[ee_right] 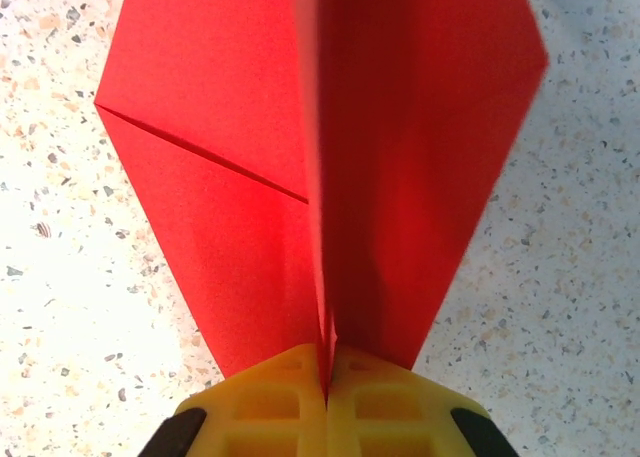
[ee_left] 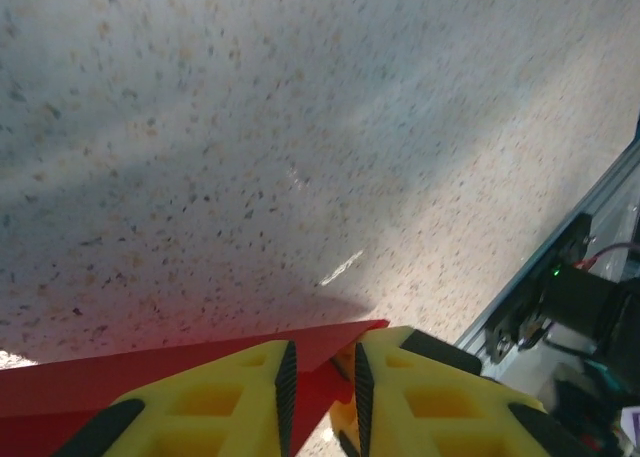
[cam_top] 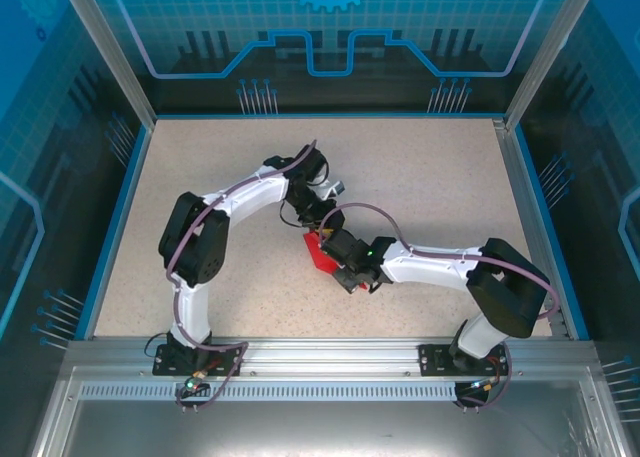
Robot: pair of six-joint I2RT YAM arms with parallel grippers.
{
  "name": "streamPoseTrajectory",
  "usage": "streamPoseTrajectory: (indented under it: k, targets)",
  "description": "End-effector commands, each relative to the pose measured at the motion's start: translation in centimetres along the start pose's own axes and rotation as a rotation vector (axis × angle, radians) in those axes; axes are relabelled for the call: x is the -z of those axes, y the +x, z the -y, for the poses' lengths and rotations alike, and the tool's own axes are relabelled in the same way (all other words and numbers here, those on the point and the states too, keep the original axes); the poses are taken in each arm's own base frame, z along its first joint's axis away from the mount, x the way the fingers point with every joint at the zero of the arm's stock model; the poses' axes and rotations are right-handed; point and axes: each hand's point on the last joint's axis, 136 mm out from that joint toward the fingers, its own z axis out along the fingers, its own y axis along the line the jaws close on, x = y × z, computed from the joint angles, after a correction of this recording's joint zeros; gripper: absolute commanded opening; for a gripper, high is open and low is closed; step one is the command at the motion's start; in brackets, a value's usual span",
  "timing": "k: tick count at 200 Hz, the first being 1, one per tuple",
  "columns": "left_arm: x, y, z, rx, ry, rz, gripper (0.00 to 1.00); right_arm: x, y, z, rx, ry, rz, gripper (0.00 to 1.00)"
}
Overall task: Fold a paper plane with a square sheet of paper (pick it up from the middle)
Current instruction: Move a paper plane to the center of the table.
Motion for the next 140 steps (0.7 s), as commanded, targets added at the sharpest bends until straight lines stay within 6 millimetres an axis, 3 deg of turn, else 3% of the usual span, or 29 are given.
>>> streamPoseTrajectory:
  k: [1, 63, 140]
  targets:
    - [-1.2, 1.5, -0.6, 0.005, 0.042, -0.094, 0.25, -0.1, -0.3, -0.3, 0.052, 0.023, 0.000, 0.00]
    - [-4.0, 1.7, -3.2, 0.032, 0.009, -0.160, 0.24, -0.2, -0.7, -0.9, 0.109, 0.048, -0.010, 0.00]
    - [-5.9, 3.2, -5.8, 0.053, -0.037, -0.216, 0.21, -0.1, -0.9, -0.1, 0.133, 0.117, -0.012, 0.00]
